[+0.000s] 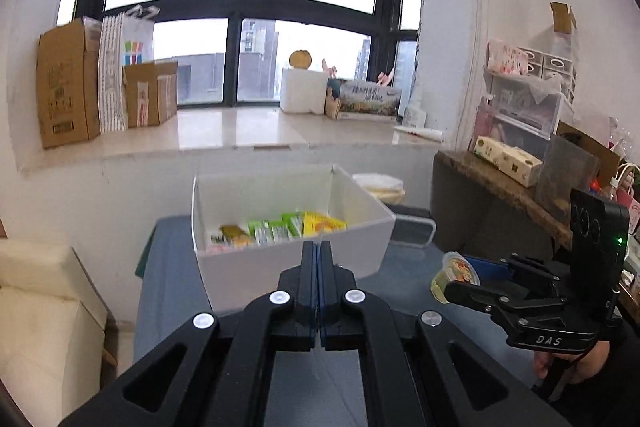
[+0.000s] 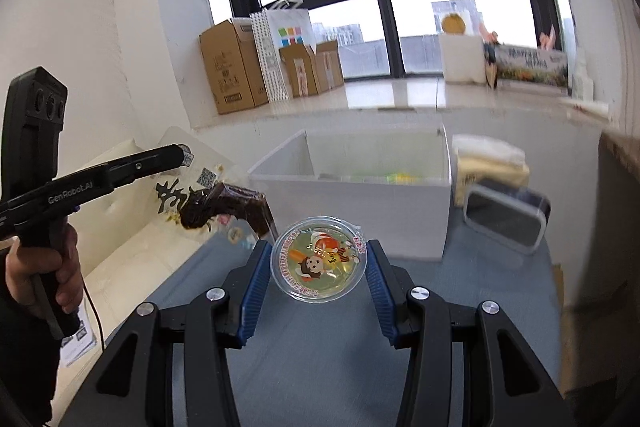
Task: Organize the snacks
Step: 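Carry the cup and snack bag into the white box and release both, then grasp the green garlic pea snack bag with the right tool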
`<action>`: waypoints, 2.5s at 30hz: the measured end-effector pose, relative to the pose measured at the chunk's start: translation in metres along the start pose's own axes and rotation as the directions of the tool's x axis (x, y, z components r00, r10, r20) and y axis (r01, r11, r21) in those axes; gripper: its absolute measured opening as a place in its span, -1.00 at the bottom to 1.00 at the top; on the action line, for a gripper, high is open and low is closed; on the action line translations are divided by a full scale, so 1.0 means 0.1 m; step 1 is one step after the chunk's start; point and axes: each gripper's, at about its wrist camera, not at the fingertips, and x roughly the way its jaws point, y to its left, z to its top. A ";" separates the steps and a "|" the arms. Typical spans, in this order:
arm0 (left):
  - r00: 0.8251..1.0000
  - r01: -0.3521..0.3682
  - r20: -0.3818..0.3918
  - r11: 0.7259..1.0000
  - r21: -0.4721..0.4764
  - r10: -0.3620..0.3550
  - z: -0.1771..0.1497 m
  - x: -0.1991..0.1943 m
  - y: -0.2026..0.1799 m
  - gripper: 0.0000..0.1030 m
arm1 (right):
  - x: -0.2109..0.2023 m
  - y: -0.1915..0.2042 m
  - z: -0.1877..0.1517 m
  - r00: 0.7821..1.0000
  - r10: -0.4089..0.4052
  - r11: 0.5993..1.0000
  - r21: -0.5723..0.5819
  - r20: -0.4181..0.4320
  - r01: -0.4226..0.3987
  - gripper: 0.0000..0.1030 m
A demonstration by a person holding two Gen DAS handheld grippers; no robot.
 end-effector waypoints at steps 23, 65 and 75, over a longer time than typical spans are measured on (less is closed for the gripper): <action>0.994 -0.105 0.022 0.994 0.023 0.104 1.22 1.28 0.57 -1.00 | 1.27 -0.57 1.37 0.999 -0.040 0.999 -0.031 -0.008 0.040 0.00; 0.979 -0.140 -0.153 0.989 -0.044 0.132 -0.29 0.57 0.40 1.00 | 0.61 -0.18 0.17 0.993 -0.011 0.999 -0.034 -0.120 0.007 1.00; 0.965 -0.156 -0.232 0.980 -0.121 0.125 -0.91 0.44 0.56 1.00 | 1.24 -0.11 -0.38 0.971 0.041 0.998 0.049 -0.236 -0.031 1.00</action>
